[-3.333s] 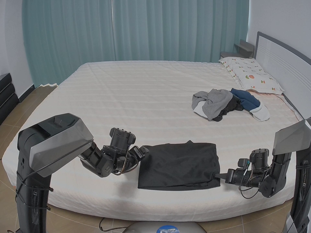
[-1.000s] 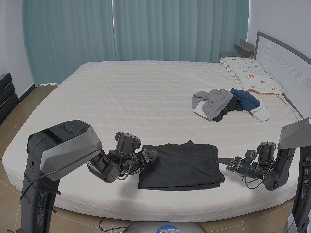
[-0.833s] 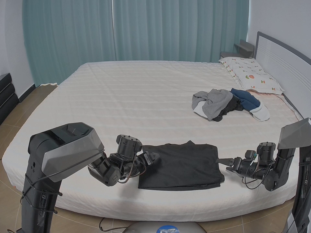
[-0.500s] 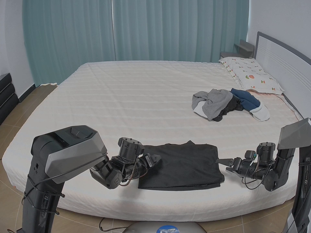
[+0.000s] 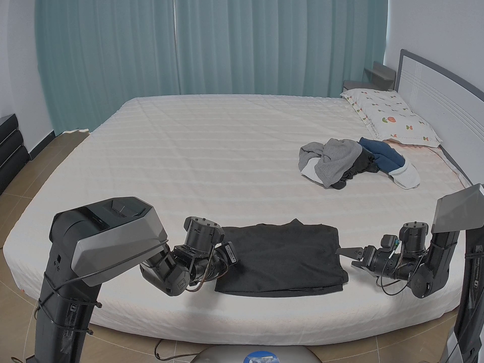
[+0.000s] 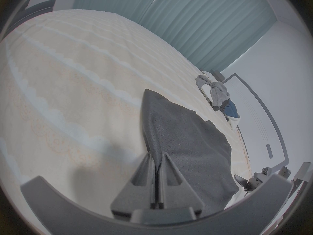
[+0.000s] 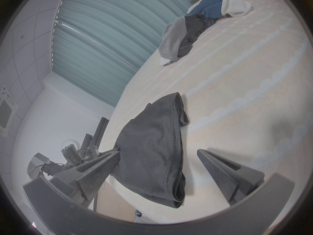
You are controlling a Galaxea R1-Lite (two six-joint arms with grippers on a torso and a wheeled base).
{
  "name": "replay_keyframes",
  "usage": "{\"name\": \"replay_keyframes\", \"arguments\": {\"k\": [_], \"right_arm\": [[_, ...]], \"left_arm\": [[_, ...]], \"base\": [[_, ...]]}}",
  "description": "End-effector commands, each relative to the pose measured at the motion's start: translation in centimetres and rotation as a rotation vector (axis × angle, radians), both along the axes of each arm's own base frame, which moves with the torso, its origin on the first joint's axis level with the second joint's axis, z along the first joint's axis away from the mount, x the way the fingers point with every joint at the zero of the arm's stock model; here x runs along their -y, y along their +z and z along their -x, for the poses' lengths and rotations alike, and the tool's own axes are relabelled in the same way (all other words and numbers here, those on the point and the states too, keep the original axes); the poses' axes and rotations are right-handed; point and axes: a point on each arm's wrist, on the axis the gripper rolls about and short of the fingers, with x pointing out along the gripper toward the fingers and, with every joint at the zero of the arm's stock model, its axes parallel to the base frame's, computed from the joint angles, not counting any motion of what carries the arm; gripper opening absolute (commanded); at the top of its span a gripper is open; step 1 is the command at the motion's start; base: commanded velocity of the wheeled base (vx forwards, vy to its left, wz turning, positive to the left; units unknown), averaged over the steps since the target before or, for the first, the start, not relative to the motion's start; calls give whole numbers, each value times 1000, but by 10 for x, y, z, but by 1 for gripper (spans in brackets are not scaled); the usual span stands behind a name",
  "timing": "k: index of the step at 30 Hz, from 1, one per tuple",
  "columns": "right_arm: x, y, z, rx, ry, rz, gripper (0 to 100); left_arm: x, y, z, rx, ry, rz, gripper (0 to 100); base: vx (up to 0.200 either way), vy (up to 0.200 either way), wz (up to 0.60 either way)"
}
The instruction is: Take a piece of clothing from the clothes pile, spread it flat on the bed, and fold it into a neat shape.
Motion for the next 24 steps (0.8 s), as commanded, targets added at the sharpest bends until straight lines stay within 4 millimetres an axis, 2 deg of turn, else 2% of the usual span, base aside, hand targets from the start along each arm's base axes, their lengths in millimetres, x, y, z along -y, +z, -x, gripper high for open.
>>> {"name": "replay_keyframes", "arguments": {"k": [1,18,24], "right_arm": [[0,0,0,0,1,0,100],[0,-1,1,-6,2,-1,100],[0,-1,1,-6,2,-1,100]], "left_arm": [[-1,0,1,-2,5,-4,0],[-6,0,1,0,53,-31,0],[-8,-1,3,-8,56,-33,0]], "base": [[0,0,0],[0,0,0],[0,200,0]]}}
